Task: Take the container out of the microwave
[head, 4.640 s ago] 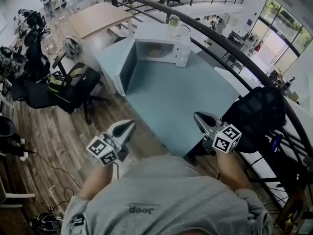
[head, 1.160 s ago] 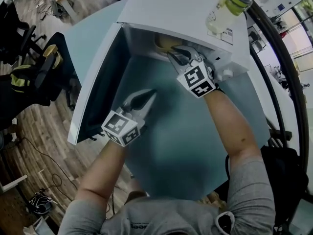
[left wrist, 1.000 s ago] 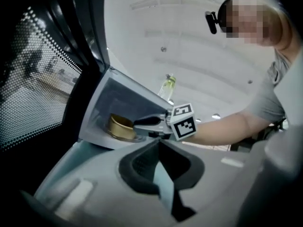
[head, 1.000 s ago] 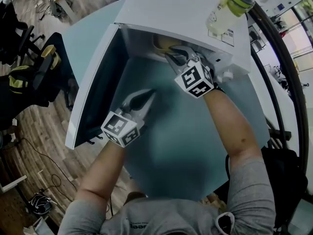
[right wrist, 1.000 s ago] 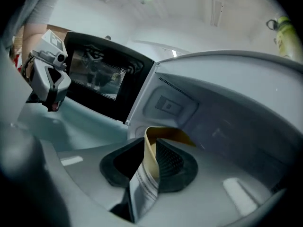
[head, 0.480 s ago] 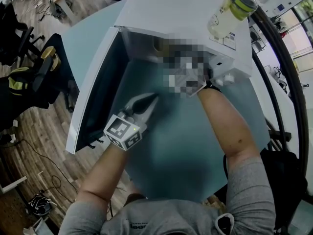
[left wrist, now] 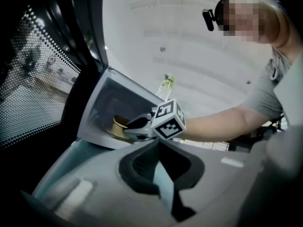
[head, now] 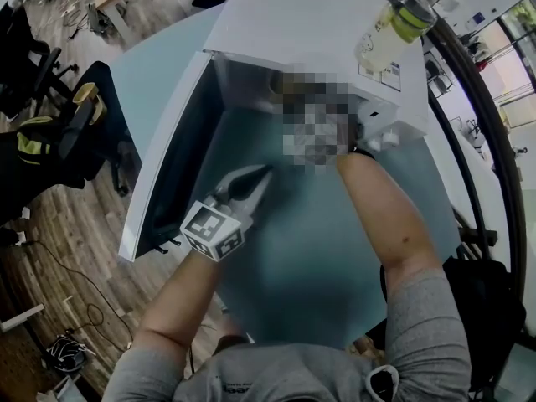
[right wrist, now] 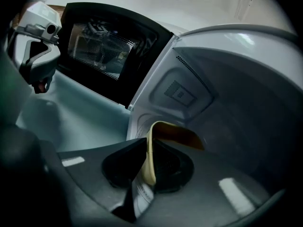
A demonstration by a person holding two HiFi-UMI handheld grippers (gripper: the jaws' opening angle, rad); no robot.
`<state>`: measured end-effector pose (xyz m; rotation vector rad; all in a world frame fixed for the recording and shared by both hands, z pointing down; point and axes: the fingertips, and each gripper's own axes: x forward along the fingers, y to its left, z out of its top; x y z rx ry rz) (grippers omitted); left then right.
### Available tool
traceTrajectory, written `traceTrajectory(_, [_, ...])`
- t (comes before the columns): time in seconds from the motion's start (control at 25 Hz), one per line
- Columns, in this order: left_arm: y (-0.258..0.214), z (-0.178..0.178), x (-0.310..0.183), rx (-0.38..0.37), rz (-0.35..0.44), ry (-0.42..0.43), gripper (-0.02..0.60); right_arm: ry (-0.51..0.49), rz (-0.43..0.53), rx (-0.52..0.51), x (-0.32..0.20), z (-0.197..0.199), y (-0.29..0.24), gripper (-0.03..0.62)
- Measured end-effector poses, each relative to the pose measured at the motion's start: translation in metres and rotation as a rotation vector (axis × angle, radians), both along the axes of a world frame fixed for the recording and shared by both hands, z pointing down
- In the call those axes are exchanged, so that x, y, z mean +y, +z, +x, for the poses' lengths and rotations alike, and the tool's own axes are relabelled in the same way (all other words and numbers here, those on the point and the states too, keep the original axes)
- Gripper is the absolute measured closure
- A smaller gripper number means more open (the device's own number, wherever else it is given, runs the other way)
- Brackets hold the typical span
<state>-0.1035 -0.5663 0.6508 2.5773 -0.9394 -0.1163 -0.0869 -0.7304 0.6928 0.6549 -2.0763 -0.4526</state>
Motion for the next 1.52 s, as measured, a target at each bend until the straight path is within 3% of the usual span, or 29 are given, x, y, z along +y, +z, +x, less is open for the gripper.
traceTrajectory(0.88, [-0.042,-0.009,0.024,-0.012,0.055,-0.015,0.563,-0.056,-0.131,-0.065,0.059,-0.015,-0.02,0.575])
traceTrajectory(1.52, [-0.094,-0.009,0.093,-0.029,0.089,-0.005,0.563,-0.119,-0.167,-0.08,0.181,-0.016,-0.054,0.576])
